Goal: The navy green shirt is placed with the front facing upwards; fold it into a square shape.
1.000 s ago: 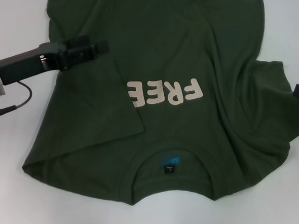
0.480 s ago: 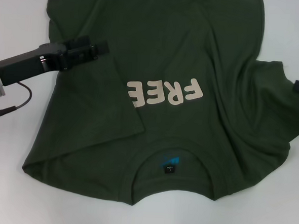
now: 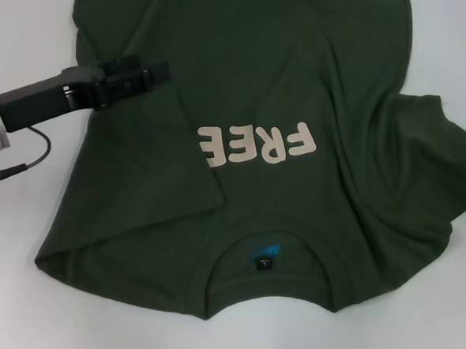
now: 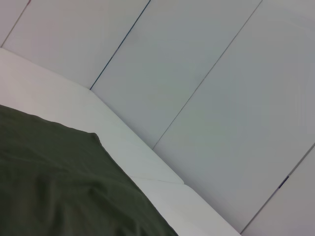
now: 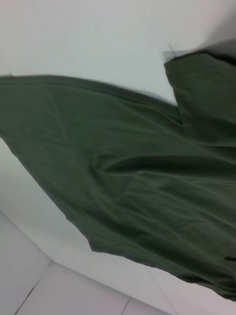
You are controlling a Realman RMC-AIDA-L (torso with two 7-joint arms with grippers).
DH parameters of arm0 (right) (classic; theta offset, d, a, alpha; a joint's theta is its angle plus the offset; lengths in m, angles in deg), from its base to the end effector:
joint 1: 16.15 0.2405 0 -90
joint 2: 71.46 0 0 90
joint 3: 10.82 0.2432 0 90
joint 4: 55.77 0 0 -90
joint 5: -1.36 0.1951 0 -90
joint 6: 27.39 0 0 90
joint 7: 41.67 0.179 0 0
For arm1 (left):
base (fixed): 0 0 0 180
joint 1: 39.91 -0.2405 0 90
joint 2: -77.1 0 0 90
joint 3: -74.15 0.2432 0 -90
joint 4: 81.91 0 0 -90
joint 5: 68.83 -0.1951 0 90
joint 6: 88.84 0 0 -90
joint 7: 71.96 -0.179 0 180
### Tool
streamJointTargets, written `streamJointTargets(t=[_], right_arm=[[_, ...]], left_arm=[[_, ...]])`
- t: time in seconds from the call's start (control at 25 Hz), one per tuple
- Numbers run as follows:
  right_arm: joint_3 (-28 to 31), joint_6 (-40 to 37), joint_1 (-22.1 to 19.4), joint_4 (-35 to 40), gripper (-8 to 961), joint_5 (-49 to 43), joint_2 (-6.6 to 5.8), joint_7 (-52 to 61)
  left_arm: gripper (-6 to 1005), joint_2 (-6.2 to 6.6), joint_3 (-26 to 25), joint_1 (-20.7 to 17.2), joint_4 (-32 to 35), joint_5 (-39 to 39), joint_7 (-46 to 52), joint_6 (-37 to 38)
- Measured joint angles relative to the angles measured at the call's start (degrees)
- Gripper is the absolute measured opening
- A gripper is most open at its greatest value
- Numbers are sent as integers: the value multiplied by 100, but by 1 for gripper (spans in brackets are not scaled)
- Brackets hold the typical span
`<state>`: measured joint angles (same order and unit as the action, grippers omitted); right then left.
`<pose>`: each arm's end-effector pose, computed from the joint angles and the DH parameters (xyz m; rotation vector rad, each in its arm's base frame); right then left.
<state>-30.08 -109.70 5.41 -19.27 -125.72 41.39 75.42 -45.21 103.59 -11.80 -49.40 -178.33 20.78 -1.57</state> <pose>0.3577 0.3007 0.0485 -1.9397 1.7053 0.6795 -0.2356 0.3252 -0.0249 -2.3910 -1.1606 -1.0467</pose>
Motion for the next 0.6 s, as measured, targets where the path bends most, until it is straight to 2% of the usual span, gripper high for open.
streamJointTargets(t=[0.12, 0.6], right_arm=[[16, -1, -11, 29, 2, 38, 2, -16], [630, -229, -202, 50, 19, 347, -43, -283]], left_arm=[[908, -2, 0, 8, -5, 0, 2, -6], [909, -3, 0, 15, -8, 0, 34, -18]])
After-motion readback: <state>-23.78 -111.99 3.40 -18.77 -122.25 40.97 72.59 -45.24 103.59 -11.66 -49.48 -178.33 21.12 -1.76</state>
